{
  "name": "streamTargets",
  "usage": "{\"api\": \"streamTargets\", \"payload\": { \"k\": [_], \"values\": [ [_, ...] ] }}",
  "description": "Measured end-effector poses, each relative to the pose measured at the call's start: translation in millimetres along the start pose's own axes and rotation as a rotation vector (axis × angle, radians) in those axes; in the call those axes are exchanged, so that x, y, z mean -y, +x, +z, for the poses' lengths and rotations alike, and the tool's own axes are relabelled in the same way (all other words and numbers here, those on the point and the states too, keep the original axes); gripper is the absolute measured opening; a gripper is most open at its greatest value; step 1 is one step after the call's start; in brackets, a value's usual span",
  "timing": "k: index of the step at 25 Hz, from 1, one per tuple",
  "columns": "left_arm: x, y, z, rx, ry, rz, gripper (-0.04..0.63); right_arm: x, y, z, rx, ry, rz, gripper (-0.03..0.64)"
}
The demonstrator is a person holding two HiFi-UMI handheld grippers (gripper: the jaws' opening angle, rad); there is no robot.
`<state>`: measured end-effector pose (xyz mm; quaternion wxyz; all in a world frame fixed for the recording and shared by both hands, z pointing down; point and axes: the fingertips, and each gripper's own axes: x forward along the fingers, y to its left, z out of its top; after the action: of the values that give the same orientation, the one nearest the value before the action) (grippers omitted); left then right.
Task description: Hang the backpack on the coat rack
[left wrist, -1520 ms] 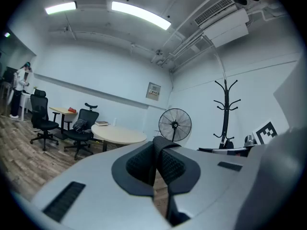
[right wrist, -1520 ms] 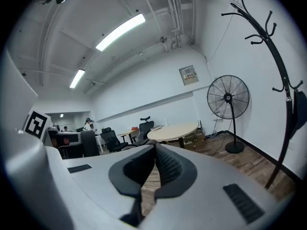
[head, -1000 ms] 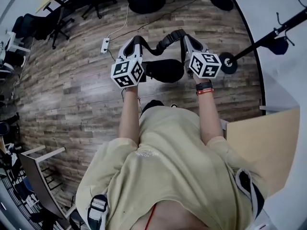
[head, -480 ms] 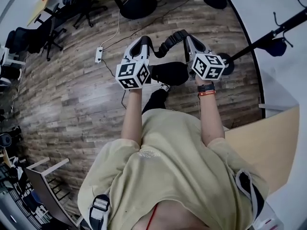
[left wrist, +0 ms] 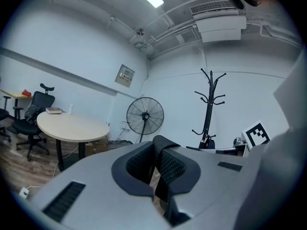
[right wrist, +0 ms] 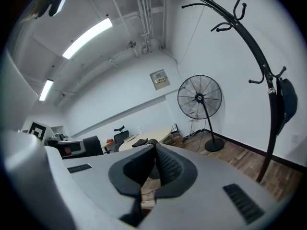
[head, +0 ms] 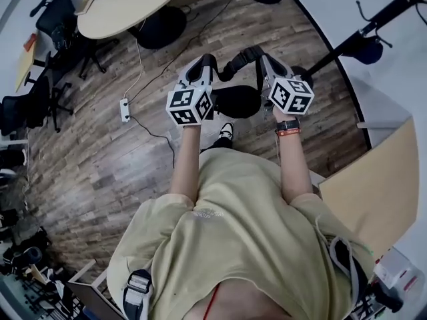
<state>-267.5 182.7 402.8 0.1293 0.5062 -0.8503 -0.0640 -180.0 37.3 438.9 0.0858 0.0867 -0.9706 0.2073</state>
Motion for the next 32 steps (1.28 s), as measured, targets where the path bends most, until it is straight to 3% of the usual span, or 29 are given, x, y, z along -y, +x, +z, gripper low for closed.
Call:
{"api": "streamTargets", "payload": {
  "k": [17, 27, 32],
  "values": [
    [35.2, 192.6, 19.5, -0.082, 0.045, -0.384, 0.025, 123.3, 38.4, 62.9, 0.152, 0.059, -0.345, 0.018],
    [146.8, 273.1, -2.4, -0.148, 0.071, -0.652, 0.025, 213.4, -16.4, 91.0, 0.255, 0.102, -0.562, 0.018],
    [202.6, 294.5, -14.9, -0.164, 0.077, -0.735, 0.025, 255.7, -67.9, 95.5, 0.294, 0.122, -0.655, 0.018]
  ]
}}
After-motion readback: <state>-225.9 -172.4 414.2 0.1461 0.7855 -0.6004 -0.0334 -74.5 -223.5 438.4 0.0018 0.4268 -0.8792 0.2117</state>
